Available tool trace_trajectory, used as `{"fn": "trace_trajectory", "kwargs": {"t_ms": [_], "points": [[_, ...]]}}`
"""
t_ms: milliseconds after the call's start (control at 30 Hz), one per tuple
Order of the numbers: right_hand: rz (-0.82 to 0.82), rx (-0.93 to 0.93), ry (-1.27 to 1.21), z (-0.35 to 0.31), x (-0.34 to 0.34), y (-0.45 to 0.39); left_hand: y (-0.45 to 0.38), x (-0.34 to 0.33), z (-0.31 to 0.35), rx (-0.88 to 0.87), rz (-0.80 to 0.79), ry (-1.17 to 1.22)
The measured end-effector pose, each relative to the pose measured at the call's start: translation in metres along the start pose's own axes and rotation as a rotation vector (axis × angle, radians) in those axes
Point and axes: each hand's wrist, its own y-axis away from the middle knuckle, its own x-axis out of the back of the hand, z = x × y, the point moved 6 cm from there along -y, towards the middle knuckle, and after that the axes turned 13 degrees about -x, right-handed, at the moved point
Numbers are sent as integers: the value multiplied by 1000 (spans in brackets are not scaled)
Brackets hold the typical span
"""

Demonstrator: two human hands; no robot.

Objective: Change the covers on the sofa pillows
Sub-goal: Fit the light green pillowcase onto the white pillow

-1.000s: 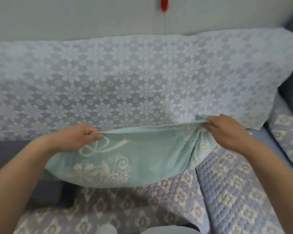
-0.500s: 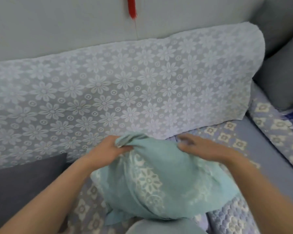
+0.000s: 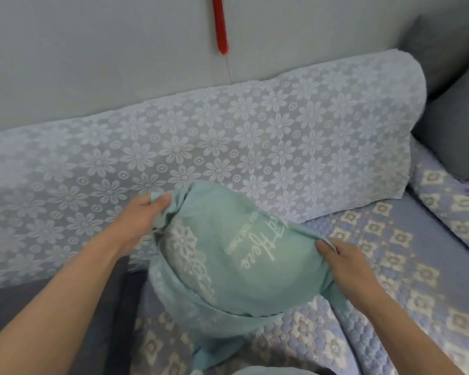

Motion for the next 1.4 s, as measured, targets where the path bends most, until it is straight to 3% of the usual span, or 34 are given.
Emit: {"fn": "trace_trajectory", "kwargs": {"t_ms": [33,100,167,233,300,333,400,467,567,700,767,867,967,1033,1100,1167,1233,1300,1400], "points": [[26,85,16,-29,-1,8,-4,13,9,-59,88,-96],[94,203,15,-92,7,24,-6,59,46,-199,456,-189],[188,288,-80,-151,32,41,-4,106,78,-344,753,31],[346,450,-208,-194,61,65,-8,119,94,-432,711,259],[562,606,-216,-207,68,80,-12,104,96,-390,594,160],[640,662,-113,-210,62,78,-15,92,91,-337,544,-25],[542,585,232,-211,38,43,-18,75,76,-292,522,-333],[446,426,314,-207,45,16,-13,64,63,-248,597,-354],[506,483,70,-201,78,34,2,51,69,-338,570,-348],[-68,242,-117,-167,63,48,10,82,82,-297,705,-316],[-221,182,-164,-163,67,57,6,88,102,-343,688,-355],[-301,85,-378,-149,87,63,-17,73,155,-457,661,-440],[-181,-38,-499,-110,123,38,-75,6,194,-443,458,-374],[-13,-131,-457,-61,149,9,-111,-81,186,-351,107,-261],[90,-275,-365,9,167,-21,-120,-188,146,-355,-292,-405],[210,-444,-122,88,177,-51,-95,-268,74,-380,-611,-655],[335,-550,290,166,186,-76,-60,-330,-18,-351,-784,-752],[274,-539,470,221,165,-90,-25,-363,-100,-361,-895,-801],[-92,-526,450,276,93,-101,13,-389,-194,-406,-1151,-1025]]}}
